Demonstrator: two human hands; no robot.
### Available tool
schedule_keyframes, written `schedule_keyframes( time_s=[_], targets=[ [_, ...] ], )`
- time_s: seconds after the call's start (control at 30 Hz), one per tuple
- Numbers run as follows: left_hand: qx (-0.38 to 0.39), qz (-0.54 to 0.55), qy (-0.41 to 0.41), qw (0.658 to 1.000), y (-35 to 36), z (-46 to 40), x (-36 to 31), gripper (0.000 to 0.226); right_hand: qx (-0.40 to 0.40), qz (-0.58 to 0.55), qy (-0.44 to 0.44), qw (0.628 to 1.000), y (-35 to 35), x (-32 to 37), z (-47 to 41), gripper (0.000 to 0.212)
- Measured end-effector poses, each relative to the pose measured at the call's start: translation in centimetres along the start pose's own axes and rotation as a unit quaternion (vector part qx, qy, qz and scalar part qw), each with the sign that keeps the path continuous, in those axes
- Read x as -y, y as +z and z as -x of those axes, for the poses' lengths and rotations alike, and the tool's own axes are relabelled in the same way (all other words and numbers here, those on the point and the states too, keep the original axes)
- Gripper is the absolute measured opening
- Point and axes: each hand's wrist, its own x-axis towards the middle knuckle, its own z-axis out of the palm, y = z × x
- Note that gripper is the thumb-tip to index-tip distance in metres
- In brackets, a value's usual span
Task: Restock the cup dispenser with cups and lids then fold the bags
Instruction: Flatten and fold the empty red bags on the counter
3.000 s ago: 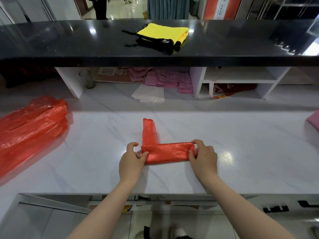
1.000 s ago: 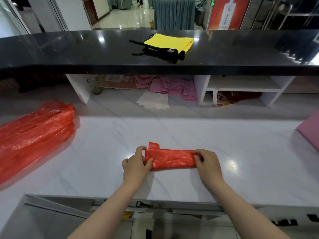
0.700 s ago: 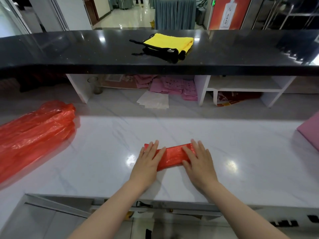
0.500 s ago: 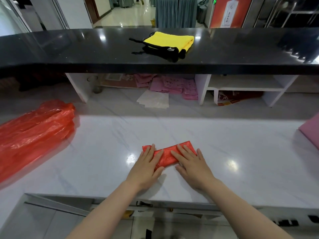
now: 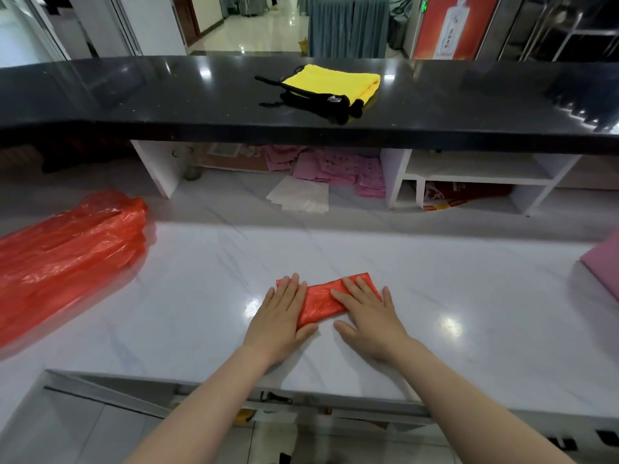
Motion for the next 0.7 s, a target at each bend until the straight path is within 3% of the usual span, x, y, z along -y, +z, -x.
schedule_keyframes(
  time_s=[0.13, 0.27, 0.7],
  targets=[
    [-0.066, 0.049, -0.025, 0.996, -1.5, 2.4, 0.6, 0.072, -0.091, 0.041, -0.066, 0.993, -0.9, 0.9, -0.2, 0.058],
    [-0.114, 0.184, -0.127, 0.968, -3.5, 5.4, 3.0, 0.062, -0.157, 0.007, -0.144, 0.977, -1.6, 5.7, -2.8, 0.042],
    [-0.255, 0.217, -0.383, 0.861, -6.6, 21.5, 17.2, 0.048, -0.032, -0.025, -0.301, 0.953, 2.4, 28.3, -10.3, 0.035]
  ],
)
